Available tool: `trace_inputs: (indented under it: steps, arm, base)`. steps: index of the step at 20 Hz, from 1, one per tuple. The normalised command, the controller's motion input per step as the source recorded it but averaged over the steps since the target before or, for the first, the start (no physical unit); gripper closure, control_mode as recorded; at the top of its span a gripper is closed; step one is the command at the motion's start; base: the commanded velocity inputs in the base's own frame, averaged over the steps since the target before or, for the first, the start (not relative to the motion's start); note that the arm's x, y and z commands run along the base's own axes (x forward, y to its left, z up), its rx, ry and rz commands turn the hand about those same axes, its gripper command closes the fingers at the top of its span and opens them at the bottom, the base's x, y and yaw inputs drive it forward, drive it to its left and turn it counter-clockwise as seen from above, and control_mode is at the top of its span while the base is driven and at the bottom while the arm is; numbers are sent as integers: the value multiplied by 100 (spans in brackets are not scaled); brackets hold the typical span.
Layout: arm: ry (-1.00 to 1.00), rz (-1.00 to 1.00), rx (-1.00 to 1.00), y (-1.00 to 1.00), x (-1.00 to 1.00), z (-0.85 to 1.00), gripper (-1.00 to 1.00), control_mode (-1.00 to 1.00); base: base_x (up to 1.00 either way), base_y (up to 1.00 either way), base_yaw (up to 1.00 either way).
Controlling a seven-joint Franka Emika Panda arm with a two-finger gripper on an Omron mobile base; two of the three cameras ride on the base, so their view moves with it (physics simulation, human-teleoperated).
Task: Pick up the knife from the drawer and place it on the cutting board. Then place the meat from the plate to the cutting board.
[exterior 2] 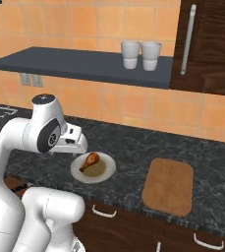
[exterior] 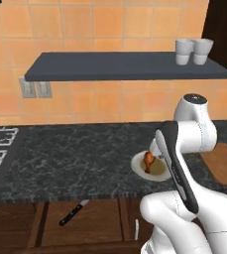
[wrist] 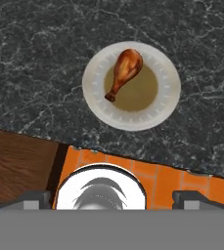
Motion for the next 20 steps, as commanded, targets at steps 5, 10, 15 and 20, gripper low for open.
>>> trace_inputs:
  steps: [5, 10, 15, 20]
  arm:
    - [0, 0, 0, 0, 0, 0, -100, 100]
    - [0, 0, 0, 0, 0, 0, -100, 100]
    - [0, 0, 0, 0, 0, 0, -100, 100]
    - [0, 0, 0, 0, 0, 0, -100, 100]
  base:
    - [-1, -68, 44]
    - [-2, -32, 42]
    - [-12, 0, 37]
    - [-9, 0, 36]
